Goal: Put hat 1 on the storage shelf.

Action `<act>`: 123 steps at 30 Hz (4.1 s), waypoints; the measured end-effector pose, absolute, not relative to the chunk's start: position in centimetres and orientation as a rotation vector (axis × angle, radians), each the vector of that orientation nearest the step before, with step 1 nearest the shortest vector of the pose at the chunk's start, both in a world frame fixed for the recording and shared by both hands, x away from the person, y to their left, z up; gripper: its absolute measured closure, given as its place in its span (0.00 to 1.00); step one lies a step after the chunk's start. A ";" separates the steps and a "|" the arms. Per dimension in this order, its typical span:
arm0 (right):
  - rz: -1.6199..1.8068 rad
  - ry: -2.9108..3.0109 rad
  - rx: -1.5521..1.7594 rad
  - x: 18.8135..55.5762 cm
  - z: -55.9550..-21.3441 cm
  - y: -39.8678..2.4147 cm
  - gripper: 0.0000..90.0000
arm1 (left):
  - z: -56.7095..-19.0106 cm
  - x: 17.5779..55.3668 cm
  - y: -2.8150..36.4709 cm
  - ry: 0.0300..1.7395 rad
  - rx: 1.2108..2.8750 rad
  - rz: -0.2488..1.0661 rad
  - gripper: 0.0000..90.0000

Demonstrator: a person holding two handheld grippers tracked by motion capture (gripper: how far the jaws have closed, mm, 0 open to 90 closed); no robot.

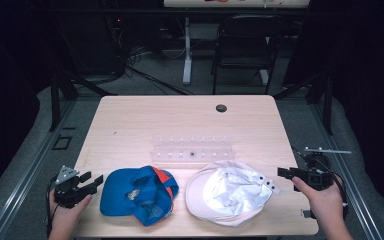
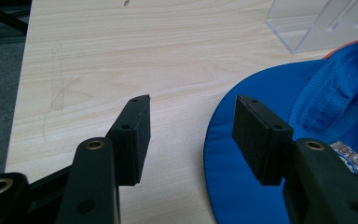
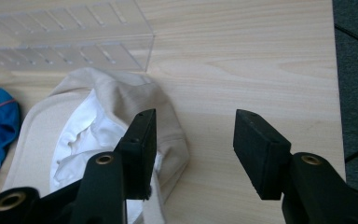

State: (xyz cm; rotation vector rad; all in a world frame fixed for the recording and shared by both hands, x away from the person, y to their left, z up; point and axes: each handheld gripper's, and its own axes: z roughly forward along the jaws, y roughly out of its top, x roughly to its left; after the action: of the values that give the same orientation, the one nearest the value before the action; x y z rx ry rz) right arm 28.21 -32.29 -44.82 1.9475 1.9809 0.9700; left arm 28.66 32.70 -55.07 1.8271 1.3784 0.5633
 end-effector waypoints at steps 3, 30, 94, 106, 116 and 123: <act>0.900 2.034 1.904 28.6 -43.8 -31.3 0.54 | -55.0 28.6 32.8 1.383 1.821 0.560 0.52; 0.574 2.307 2.013 31.6 -44.1 -28.1 0.52 | -55.3 28.9 33.0 1.403 1.807 0.557 0.52; 0.549 2.321 2.247 32.8 -45.0 -26.5 0.90 | -55.2 28.9 33.3 1.413 1.803 0.559 0.52; 0.547 2.333 2.263 32.2 -43.1 -26.4 0.90 | -55.3 28.9 33.3 1.407 1.788 0.561 0.52; 0.728 2.370 2.424 32.1 -42.8 -27.8 0.90 | -55.3 28.9 33.2 1.401 1.795 0.561 0.52; 0.941 2.353 2.522 31.9 -42.3 -27.9 0.90 | -55.3 28.9 33.2 1.402 1.793 0.558 0.52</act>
State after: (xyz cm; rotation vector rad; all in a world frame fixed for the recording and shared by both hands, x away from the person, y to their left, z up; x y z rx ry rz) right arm 31.92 -27.88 -42.28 2.5215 2.3526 0.9410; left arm 28.92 33.22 -55.34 1.7926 1.4020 0.5583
